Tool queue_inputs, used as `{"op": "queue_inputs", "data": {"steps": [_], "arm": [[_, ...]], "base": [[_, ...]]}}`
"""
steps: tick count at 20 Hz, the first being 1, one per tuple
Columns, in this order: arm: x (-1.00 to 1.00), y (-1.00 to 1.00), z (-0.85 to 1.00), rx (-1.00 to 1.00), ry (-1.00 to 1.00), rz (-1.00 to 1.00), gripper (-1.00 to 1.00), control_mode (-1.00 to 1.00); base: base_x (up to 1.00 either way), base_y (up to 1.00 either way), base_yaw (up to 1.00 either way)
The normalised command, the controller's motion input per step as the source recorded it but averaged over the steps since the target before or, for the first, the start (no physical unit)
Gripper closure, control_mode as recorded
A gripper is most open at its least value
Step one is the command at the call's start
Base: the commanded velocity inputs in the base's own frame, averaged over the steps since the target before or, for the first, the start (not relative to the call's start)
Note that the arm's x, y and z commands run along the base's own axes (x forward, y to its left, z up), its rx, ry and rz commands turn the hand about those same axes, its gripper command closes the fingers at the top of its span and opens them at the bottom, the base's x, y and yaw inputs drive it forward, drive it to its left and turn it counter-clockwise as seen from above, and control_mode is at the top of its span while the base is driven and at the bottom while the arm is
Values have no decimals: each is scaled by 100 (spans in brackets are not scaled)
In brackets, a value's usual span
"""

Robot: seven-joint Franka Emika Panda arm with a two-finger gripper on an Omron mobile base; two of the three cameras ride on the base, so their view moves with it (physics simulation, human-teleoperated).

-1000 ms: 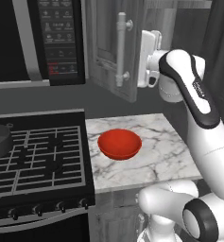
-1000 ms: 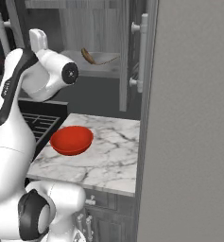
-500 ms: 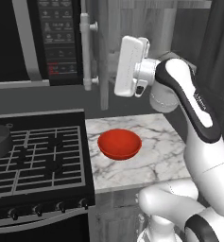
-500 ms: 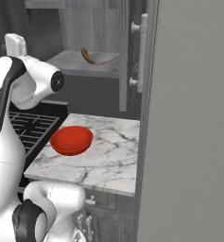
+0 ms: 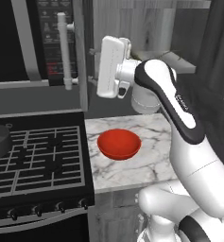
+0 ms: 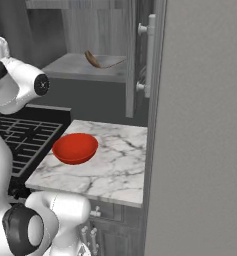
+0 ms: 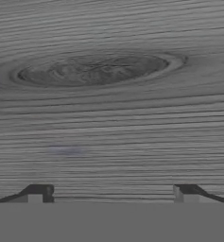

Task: Open the cabinet and move the ladle to the pot. Then close the cabinet.

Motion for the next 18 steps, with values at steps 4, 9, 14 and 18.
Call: {"op": "queue_inputs", "data": {"steps": [4, 9, 14, 18], "arm": [[12, 4, 0, 0, 2, 1, -100, -100], [-2, -30, 6, 6, 1, 4, -100, -100], [-20, -61, 10, 2, 5, -5, -100, -100], [-12, -60, 16, 0, 4, -14, -100, -100]], "base": [[0, 0, 0], [0, 0, 0], [0, 0, 0], [0, 0, 0]]}}
